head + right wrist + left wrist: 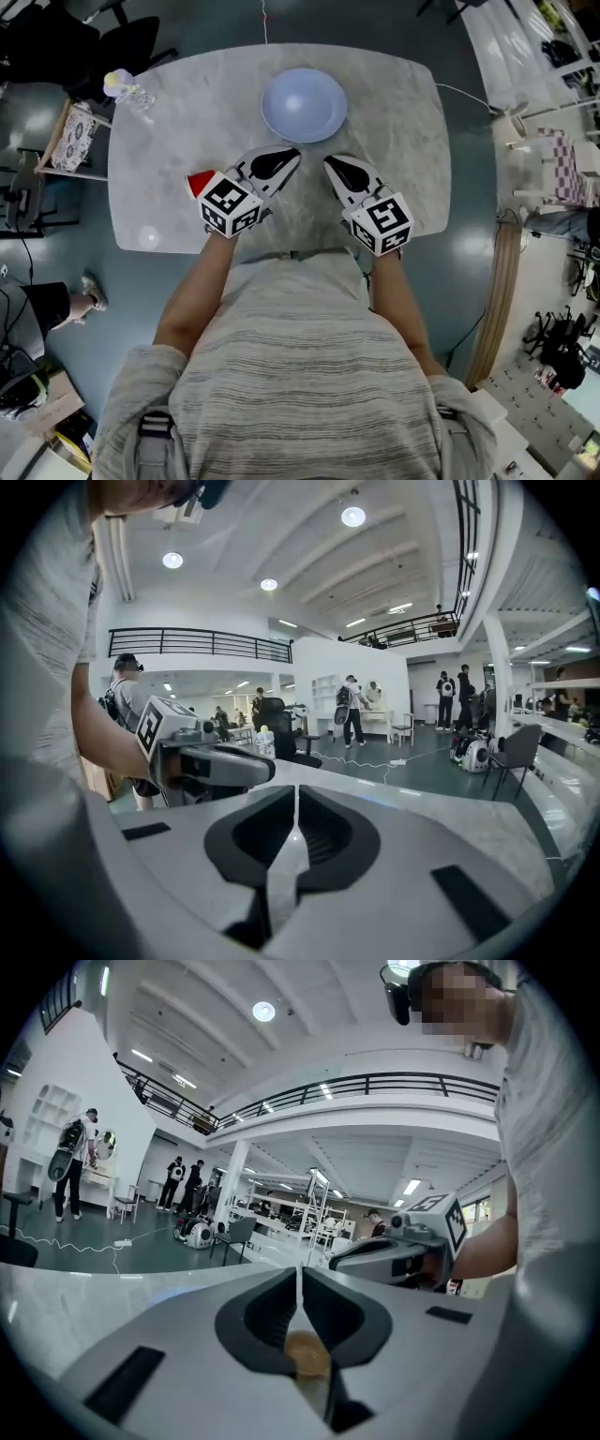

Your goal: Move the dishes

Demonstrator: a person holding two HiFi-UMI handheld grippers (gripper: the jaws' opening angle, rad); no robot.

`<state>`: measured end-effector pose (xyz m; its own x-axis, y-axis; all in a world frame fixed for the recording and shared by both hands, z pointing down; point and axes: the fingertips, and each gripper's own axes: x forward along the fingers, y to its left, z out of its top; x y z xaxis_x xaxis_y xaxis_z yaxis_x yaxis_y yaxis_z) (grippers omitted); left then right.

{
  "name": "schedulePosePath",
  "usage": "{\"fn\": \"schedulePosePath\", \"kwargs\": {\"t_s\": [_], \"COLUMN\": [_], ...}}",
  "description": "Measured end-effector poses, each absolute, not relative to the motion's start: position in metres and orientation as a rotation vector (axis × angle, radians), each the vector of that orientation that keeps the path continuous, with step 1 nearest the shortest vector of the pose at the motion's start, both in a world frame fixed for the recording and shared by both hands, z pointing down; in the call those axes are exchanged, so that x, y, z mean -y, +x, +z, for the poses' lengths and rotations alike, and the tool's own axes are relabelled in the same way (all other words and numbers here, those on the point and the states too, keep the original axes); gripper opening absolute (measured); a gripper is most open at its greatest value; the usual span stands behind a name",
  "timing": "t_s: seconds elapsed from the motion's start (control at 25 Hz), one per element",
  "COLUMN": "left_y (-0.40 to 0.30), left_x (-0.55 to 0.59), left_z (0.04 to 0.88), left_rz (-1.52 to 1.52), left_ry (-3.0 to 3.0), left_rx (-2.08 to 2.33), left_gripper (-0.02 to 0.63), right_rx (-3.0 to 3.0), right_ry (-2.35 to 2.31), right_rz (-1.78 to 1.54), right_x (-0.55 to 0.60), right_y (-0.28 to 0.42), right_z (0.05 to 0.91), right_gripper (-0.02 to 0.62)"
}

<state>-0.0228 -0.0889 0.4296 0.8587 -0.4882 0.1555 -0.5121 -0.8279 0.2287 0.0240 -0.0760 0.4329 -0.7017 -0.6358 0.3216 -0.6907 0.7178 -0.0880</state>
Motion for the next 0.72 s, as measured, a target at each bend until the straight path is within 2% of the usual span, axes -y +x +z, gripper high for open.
{"fn": "schedulePosePath", "kwargs": {"t_s": [0.56,0.6,0.68,0.72], "left_y": [0.031,0.034,0.038,0.04], "left_x": [0.097,0.098,0.1,0.101], "left_z": [0.455,0.458,0.464,0.467], "left_rz": [0.12,0.117,0.11,0.107], "left_ry": [2.736,2.728,2.706,2.695], "left_rx": [0.651,0.654,0.67,0.68], "left_gripper": [0.034,0.034,0.035,0.035], "right_rx": [2.526,2.517,2.494,2.484], "right_ry": [0.944,0.927,0.883,0.858], "right_rz": [0.382,0.385,0.384,0.377], "right_x": [0.071,0.072,0.072,0.072], "right_y": [0.065,0.067,0.07,0.071], "right_z": [0.477,0.481,0.49,0.494], "right_gripper": [0.021,0.027,0.088,0.091]}}
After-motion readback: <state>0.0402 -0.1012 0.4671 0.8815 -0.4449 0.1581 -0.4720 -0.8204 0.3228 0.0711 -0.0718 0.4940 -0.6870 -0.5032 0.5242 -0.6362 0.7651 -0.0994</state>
